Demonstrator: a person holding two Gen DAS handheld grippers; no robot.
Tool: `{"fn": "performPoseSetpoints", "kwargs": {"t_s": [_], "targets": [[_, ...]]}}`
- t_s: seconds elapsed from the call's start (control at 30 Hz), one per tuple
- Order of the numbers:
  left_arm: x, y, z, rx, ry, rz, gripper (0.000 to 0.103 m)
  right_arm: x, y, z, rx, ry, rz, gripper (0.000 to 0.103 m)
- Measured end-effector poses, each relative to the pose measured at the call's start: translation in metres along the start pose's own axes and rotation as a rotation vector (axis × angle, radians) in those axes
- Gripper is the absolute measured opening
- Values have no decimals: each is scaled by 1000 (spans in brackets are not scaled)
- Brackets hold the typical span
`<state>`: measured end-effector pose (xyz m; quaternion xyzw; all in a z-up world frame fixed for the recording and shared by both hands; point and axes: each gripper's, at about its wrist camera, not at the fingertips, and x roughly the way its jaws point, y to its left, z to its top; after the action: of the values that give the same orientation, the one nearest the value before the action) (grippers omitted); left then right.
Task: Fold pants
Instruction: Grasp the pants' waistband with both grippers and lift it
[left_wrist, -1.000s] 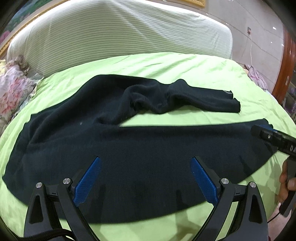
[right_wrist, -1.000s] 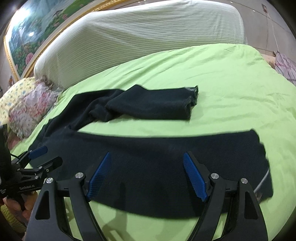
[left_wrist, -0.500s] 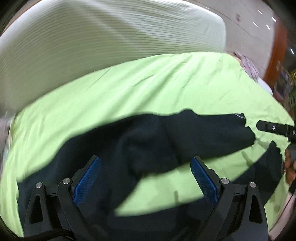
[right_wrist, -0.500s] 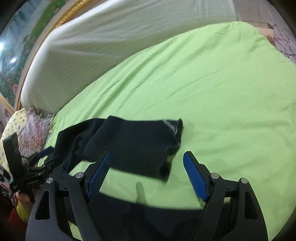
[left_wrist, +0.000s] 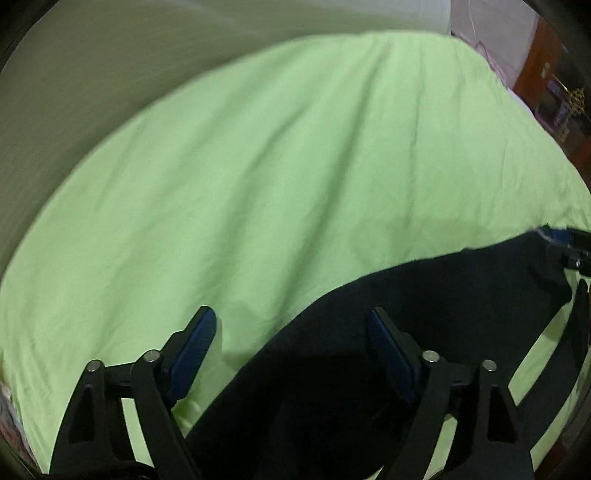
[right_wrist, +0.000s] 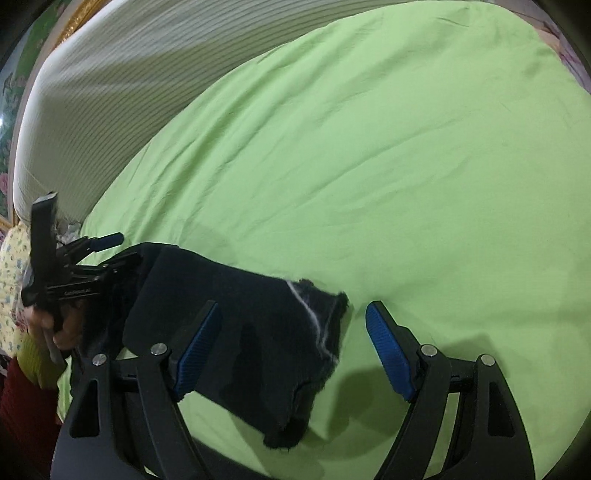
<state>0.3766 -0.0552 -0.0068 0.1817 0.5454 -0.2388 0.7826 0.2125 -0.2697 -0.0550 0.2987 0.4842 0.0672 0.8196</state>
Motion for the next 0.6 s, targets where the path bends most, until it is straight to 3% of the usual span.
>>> {"fn": "performPoseSetpoints", "kwargs": {"t_s": [0.03,0.1,0.13,0.17,0.2,0.27,0.33,0.6], "targets": [[4,0,0,12,23,-16,77,1,2,2,-10,10,1,65],[12,-2,-2,35,61,-39,69,4,3,5,-18,35,-3,38],[12,-2,-3,43,65,-42,63,6,2,7,-22,38,-5,31],[12,-4,-5,51,68,-44,56,6,1,8,-38,44,-11,12],[10,-4,-7,56,67,-49,51,5,-1,9,-44,44,-3,10],[4,-4,-10,57,68,-64,25,-2,0,11,-74,28,-6,9],[-4,-2,-15,54,70,-78,14,-13,4,12,-115,-9,-34,8],[-65,-27,-65,31,-47,-116,9,-64,2,18,-200,-130,-62,8]]}}
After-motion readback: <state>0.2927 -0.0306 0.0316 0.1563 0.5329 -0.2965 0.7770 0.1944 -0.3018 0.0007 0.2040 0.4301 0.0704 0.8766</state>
